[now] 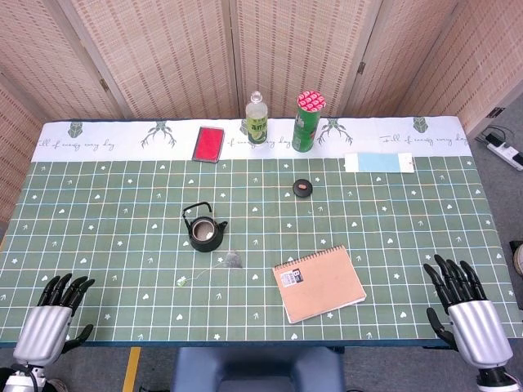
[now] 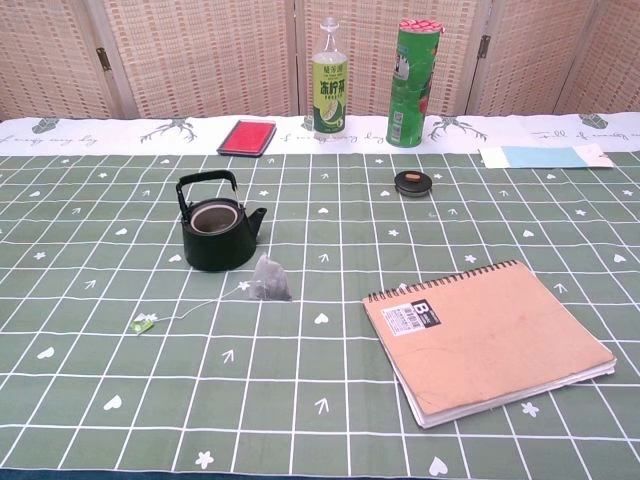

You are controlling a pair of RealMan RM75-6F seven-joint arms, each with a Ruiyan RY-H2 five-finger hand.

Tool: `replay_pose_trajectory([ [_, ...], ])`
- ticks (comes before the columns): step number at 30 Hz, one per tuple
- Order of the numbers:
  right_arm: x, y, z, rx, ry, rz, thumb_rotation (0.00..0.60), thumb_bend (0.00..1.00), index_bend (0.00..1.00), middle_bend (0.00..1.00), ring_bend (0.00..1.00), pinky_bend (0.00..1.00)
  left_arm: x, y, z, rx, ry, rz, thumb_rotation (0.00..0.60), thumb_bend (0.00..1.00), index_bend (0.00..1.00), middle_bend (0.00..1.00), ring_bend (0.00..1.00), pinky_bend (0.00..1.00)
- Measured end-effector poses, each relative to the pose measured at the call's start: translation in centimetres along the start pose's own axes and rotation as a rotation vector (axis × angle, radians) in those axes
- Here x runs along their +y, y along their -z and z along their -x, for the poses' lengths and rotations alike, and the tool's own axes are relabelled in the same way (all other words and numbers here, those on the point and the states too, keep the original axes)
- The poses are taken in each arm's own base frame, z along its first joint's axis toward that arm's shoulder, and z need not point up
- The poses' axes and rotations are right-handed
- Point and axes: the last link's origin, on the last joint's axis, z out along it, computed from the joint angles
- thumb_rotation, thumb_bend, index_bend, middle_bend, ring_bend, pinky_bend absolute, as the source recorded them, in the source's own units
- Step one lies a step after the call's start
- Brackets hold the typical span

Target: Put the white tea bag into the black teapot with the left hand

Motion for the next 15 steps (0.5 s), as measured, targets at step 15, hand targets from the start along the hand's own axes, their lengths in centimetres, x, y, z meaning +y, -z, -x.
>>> replay_pose_trajectory([
  [15,0.3,-0.7,0.3,-0.012,0.003,0.018,0.600,0.45,0.00,0.00,0.00,0.00,1.4,-1.6,-1.8,0.024,0.035,0.087,0.600,0.26,0.12,0.39,0.33,0.42],
])
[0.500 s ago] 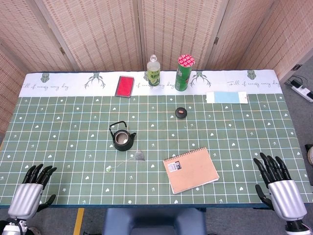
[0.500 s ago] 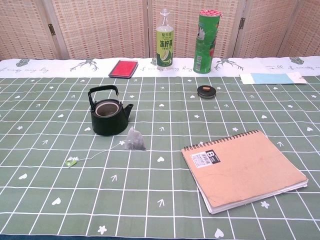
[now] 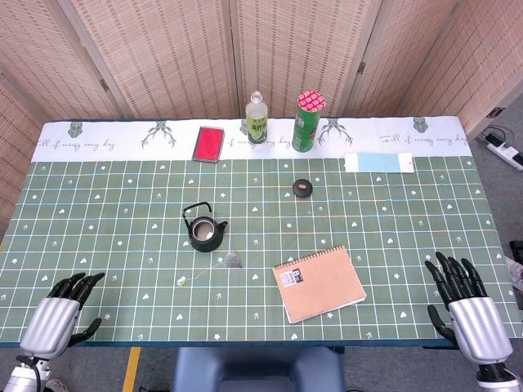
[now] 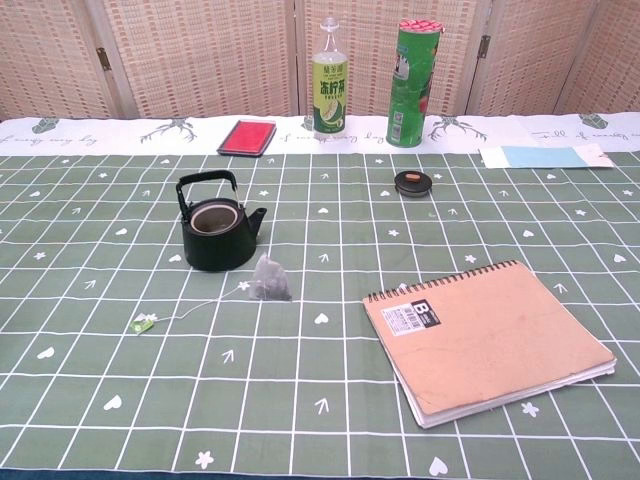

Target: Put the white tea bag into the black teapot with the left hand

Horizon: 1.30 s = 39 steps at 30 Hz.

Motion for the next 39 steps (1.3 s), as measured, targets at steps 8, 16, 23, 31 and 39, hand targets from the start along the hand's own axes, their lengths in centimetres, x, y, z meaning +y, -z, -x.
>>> replay_pose_trajectory([
  [8,0.0,-0.8,0.6,-0.029,0.004,0.006,0.600,0.45,0.00,0.00,0.00,0.00,0.9,-3.7,-1.8,0.037,0.066,0.010,0.600,0.25,0.25,1.00,1.00,1.00],
  [16,0.1,-1.5,0.8,-0.044,-0.001,0.005,0.600,0.45,0.00,0.00,0.00,0.00,1.3,-5.6,0.0,-0.179,0.232,-0.183,0.600,0.27,0.46,1.00,1.00,1.00],
  [23,-0.2,-1.3,0.5,-0.024,-0.007,-0.025,0.600,0.45,0.00,0.00,0.00,0.00,3.4,-8.3,1.2,-0.247,0.392,-0.321,0.600,0.39,0.47,1.00,1.00,1.00],
  [31,-0.3,-0.1,-0.5,0.026,-0.026,-0.058,0.600,0.45,0.00,0.00,0.00,0.00,6.5,-11.6,3.7,-0.285,0.455,-0.298,0.600,0.39,0.41,1.00,1.00,1.00],
  [39,-0.3,0.3,-0.7,0.031,-0.030,-0.070,0.600,0.45,0.00,0.00,0.00,0.00,8.4,-12.6,6.1,-0.307,0.451,-0.261,0.600,0.39,0.39,1.00,1.00,1.00],
])
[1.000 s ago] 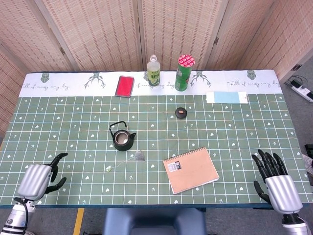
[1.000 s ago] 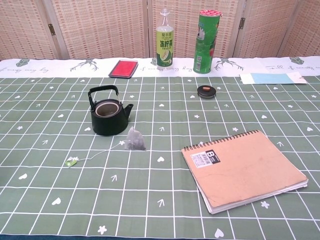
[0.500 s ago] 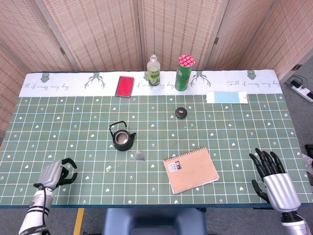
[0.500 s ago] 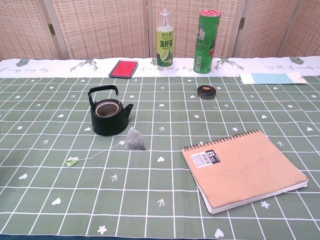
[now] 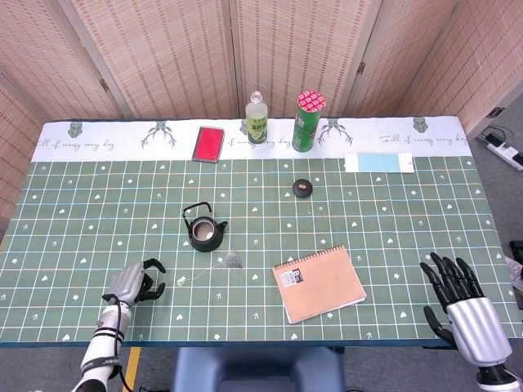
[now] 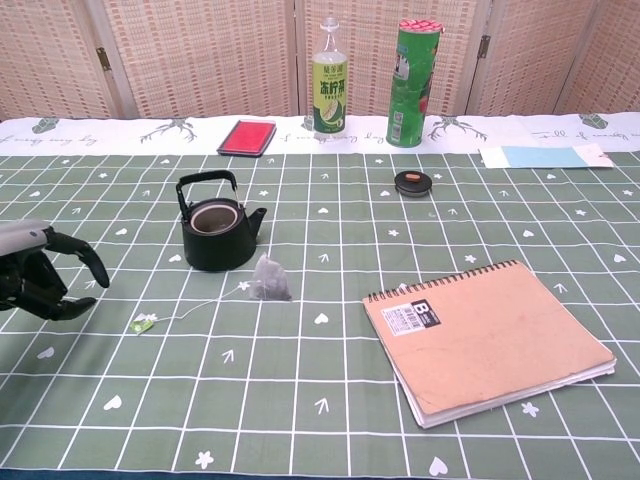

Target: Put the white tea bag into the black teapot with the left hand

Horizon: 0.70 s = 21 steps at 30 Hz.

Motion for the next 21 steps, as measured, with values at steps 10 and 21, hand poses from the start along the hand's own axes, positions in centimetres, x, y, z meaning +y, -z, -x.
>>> replay_pose_trajectory([
  [10,0.0,0.3,-0.2,0.007,-0.005,-0.008,0.600,0.45,0.00,0.00,0.00,0.00,0.4,-1.1,2.6,0.022,-0.058,0.039,0.600,0.38,0.42,1.00,1.00,1.00],
  [21,-0.1,0.3,-0.1,0.006,-0.002,-0.009,0.600,0.45,0.00,0.00,0.00,0.00,0.2,-1.5,3.7,0.055,-0.102,0.092,0.600,0.38,0.43,1.00,1.00,1.00],
])
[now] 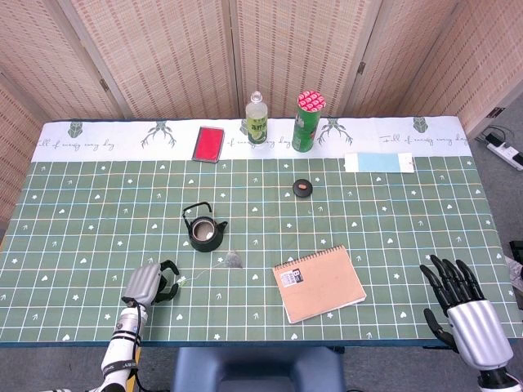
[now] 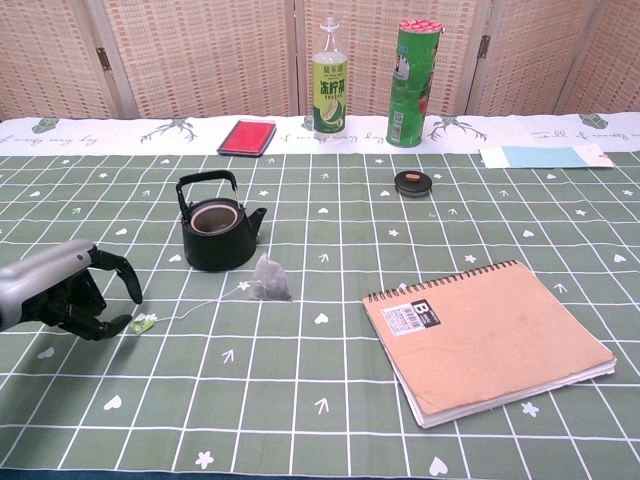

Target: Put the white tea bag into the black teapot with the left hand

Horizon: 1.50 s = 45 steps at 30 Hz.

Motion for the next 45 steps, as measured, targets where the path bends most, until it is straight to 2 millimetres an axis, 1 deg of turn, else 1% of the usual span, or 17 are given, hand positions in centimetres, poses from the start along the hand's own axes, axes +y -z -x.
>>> replay_pose_trajectory([
  [10,0.0,0.1,-0.1,0.002,0.000,0.000,0.600,0.45,0.00,0.00,0.00,0.00,-0.3,-0.5,0.7,-0.019,0.000,0.005,0.600,0.38,0.42,1.00,1.00,1.00],
  [17,0.0,0.2,-0.1,0.005,0.003,0.006,0.600,0.45,0.00,0.00,0.00,0.00,-0.3,-0.7,1.0,-0.036,0.015,0.007,0.600,0.38,0.43,1.00,1.00,1.00],
  [27,0.1,0.1,0.0,0.003,0.006,0.010,0.600,0.45,0.00,0.00,0.00,0.00,-0.5,-1.0,1.1,-0.043,0.034,0.007,0.600,0.38,0.51,1.00,1.00,1.00],
  [37,0.1,0.2,-0.1,0.008,0.006,0.011,0.600,0.45,0.00,0.00,0.00,0.00,-0.7,-1.0,1.1,-0.033,0.033,0.012,0.600,0.39,0.63,1.00,1.00,1.00],
  [45,0.0,0.2,0.0,0.006,0.007,0.009,0.600,0.45,0.00,0.00,0.00,0.00,-0.5,-0.9,0.5,-0.020,0.031,0.026,0.600,0.39,0.64,1.00,1.00,1.00],
])
